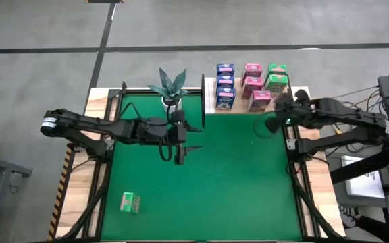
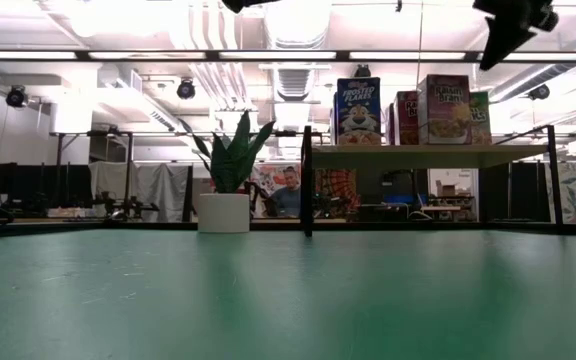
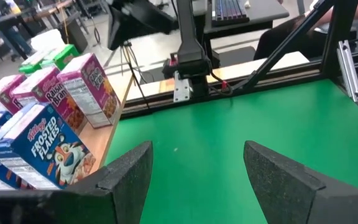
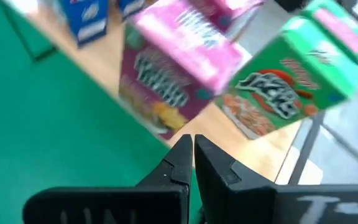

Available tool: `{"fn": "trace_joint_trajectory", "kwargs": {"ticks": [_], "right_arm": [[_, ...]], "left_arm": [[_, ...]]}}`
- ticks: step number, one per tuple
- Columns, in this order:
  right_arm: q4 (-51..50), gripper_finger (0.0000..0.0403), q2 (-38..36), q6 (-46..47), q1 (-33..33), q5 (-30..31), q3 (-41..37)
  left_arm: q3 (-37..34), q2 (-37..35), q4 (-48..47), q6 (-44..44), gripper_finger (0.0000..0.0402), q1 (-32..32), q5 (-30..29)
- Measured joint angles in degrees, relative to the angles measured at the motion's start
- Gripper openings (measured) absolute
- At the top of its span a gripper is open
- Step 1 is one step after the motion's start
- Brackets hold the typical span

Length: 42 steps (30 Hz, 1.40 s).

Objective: Stack cereal on shelf
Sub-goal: Put the pink cereal box on the shelf aligned with the other pink cereal boxes

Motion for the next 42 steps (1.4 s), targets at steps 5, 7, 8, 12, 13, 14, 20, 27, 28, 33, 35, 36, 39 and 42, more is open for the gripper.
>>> {"fn": "trace_joint_trajectory", "kwargs": {"ticks": [5,7,8,12,13,14,20,27,28,33,35,36,39,42], "right_arm": [[0.22,0.0009,-0.88,4.85,-3.84,0.13,3.47],[0.24,0.0009,-0.76,7.37,-5.78,0.20,4.56],[0.24,0.0009,-0.61,8.42,-6.73,0.10,5.00],[0.30,0.0009,0.97,9.93,-10.53,-1.94,6.05],[0.39,0.0009,1.51,9.88,-11.45,-2.29,6.10],[0.43,0.0009,2.18,9.70,-12.46,-2.46,6.10],[2.41,0.0009,6.43,4.64,-19.48,-2.98,6.08],[5.17,0.0009,9.76,0.58,-23.06,-7.00,6.08],[5.46,0.0009,9.91,0.54,-23.06,-7.07,6.08],[6.50,0.0009,10.41,0.76,-23.01,-7.53,6.08],[6.66,0.0009,10.45,0.91,-22.98,-7.53,6.08],[7.02,0.0009,10.48,0.92,-22.98,-7.53,6.08],[8.31,0.0009,10.56,0.95,-22.98,-7.56,6.08],[9.55,0.0009,10.97,0.97,-22.98,-8.85,6.08]], "left_arm": [[-2.11,0.00,3.96,1.40,0.0235,0.00,-0.01],[-2.16,-0.01,4.12,1.41,0.0235,0.00,-0.01],[-2.16,-0.03,4.31,1.41,0.0235,0.00,-0.01],[-2.38,-0.04,3.99,1.40,0.0235,0.02,-0.01],[-2.38,-0.04,3.96,1.40,0.0235,0.00,-0.01],[-2.38,-0.04,3.98,1.37,0.0235,0.00,-0.01],[-2.38,-0.04,3.43,0.96,0.0235,0.02,-0.01],[-2.38,-0.04,2.31,0.95,0.0235,0.01,-0.01],[-2.38,-0.02,2.27,0.94,0.0235,0.00,-0.01],[-2.38,-0.02,2.27,0.94,0.0235,0.01,-0.01],[-2.38,-0.02,2.28,0.95,0.0235,0.00,-0.01],[-2.38,-0.02,2.30,0.96,0.0235,0.00,-0.01],[-2.38,0.00,2.30,0.94,0.0235,0.02,-0.01],[-2.38,0.00,2.32,0.94,0.0235,0.00,-0.01]]}}
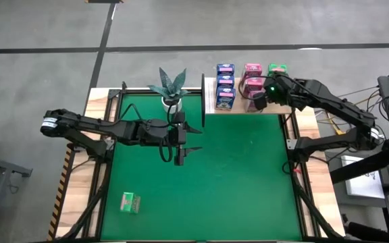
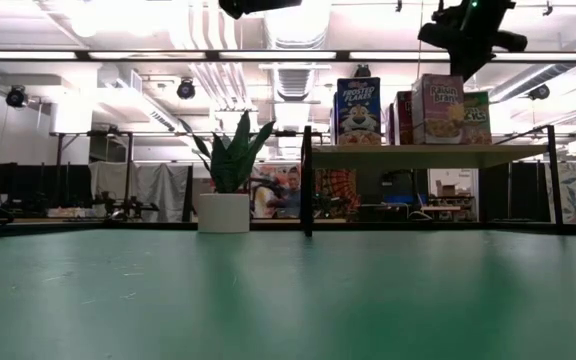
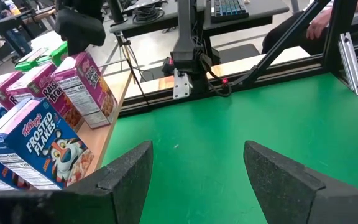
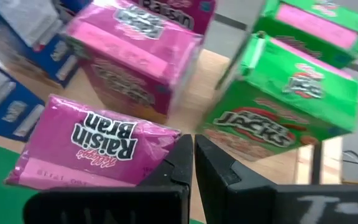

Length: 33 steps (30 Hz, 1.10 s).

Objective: Stack cereal on shelf
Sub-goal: Put the pink cereal box on the shelf aligned with the other pink cereal boxes

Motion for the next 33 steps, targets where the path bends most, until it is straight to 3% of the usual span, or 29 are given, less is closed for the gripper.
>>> {"fn": "trace_joint_trajectory", "kwargs": {"ticks": [8,14,19,22,33], "right_arm": [[0.15,0.0009,0.30,-0.61,0.00,-0.24,0.50],[-3.34,0.0009,-0.97,-2.61,0.24,-0.27,6.03],[-3.89,0.0009,-2.74,-8.15,2.77,-7.96,9.65],[-3.74,0.0009,-3.82,-9.11,5.65,-11.85,10.12],[-2.00,0.0009,-3.94,-15.12,22.55,-10.36,0.78]], "left_arm": [[0.00,0.02,0.00,0.00,0.0235,0.00,0.00],[0.00,0.02,0.00,0.01,0.0235,0.00,0.00],[0.00,0.02,0.00,0.02,0.0235,0.00,0.00],[0.00,0.02,0.00,0.02,0.0235,0.00,0.00],[0.00,0.02,0.00,0.24,0.0235,0.02,-0.01]]}}
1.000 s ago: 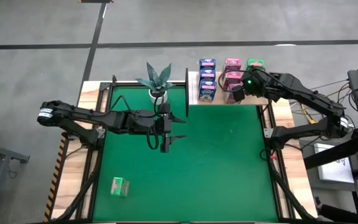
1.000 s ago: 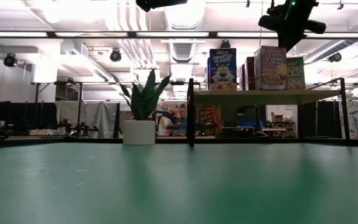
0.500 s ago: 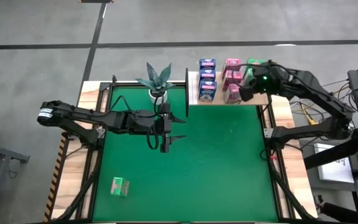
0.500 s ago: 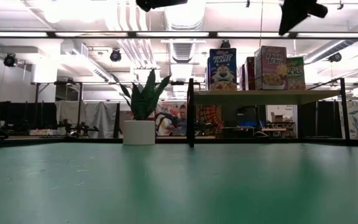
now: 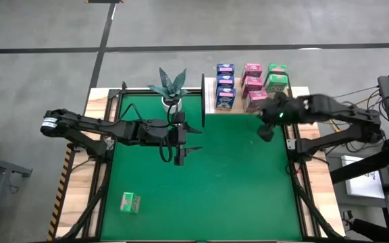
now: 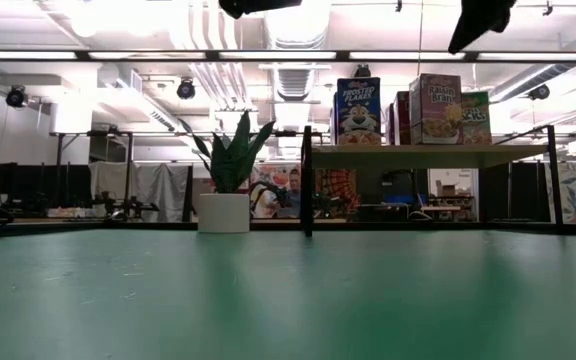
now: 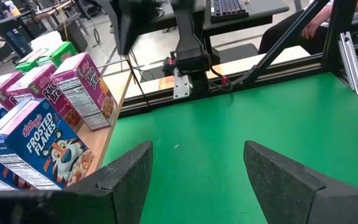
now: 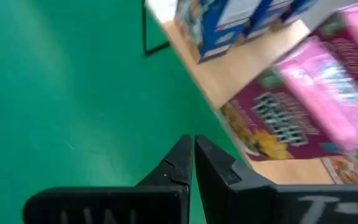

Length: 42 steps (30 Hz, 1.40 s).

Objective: Stack cereal on shelf
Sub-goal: Put the pink cereal box on the shelf aligned with the other pink cereal boxes

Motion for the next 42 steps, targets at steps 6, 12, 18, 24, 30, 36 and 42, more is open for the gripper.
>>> {"fn": "trace_joint_trajectory", "kwargs": {"ticks": [6,12,18,24,30,36,42], "right_arm": [[1.01,0.0009,0.87,-0.01,5.56,12.70,-8.72],[8.05,0.0009,0.83,-2.75,6.11,19.43,-17.32],[17.85,0.0009,1.52,-7.60,5.42,23.92,-22.49],[21.07,0.0009,2.96,-9.98,2.67,25.74,-22.64],[21.56,0.0009,4.36,-10.57,-0.65,25.86,-22.33],[22.48,0.0009,5.33,-12.20,-1.89,25.81,-22.32],[22.44,0.0009,4.86,-11.97,-1.72,25.60,-22.30]], "left_arm": [[0.00,0.00,0.00,0.00,0.0235,0.00,-0.01],[0.00,0.00,0.00,0.02,0.0235,0.00,0.00],[-0.05,0.00,0.00,0.22,0.0235,0.00,-0.01],[-0.07,0.00,0.00,0.22,0.0235,0.00,-0.01],[-0.09,0.00,0.00,0.22,0.0235,0.00,-0.01],[-0.09,0.00,0.00,0.22,0.0235,0.00,-0.01],[-0.09,0.00,-0.11,0.22,0.0235,0.00,-0.01]]}}
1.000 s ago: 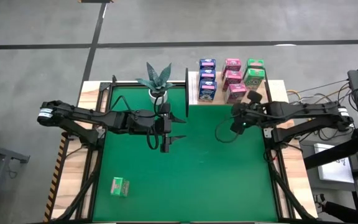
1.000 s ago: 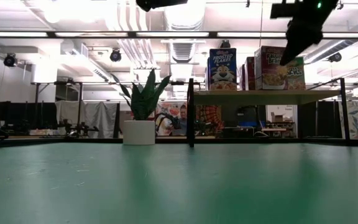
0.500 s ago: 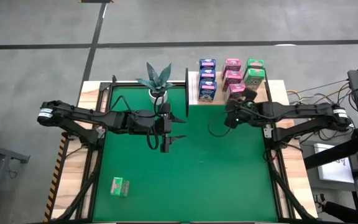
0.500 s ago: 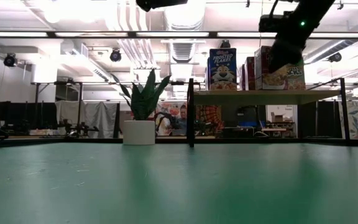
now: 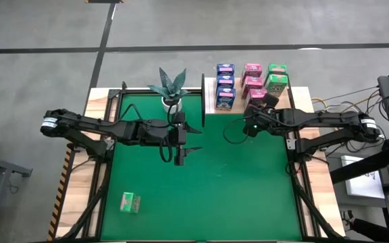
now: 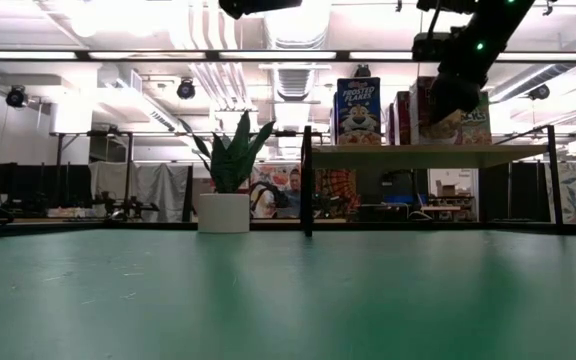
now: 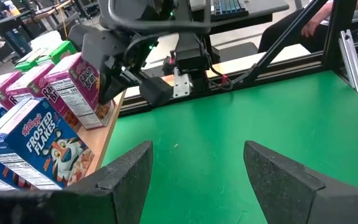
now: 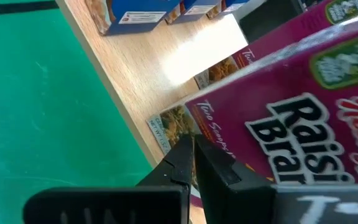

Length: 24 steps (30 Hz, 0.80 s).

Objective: Stack cereal on shelf
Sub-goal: Put the pink cereal box on the shelf aligned with the other pink cereal boxes

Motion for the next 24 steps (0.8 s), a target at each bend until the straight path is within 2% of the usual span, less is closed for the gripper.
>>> {"fn": "trace_joint_trajectory", "kwargs": {"ticks": [5,12,17,24], "right_arm": [[-4.80,0.0009,-1.79,5.03,1.30,-4.53,2.40],[-16.32,0.0009,-6.82,16.54,1.33,-13.46,10.04],[-27.38,0.0009,-9.99,28.19,-1.34,-12.77,15.42],[-25.31,0.0009,-12.07,32.83,-8.12,-9.26,16.76]], "left_arm": [[0.00,0.01,-0.30,0.00,0.0235,0.00,0.00],[-0.11,0.02,-0.41,0.20,0.0235,0.00,0.00],[-0.13,0.02,-0.33,0.20,0.0235,0.00,0.00],[-0.13,0.02,-0.24,0.20,0.0235,0.00,0.00]]}}
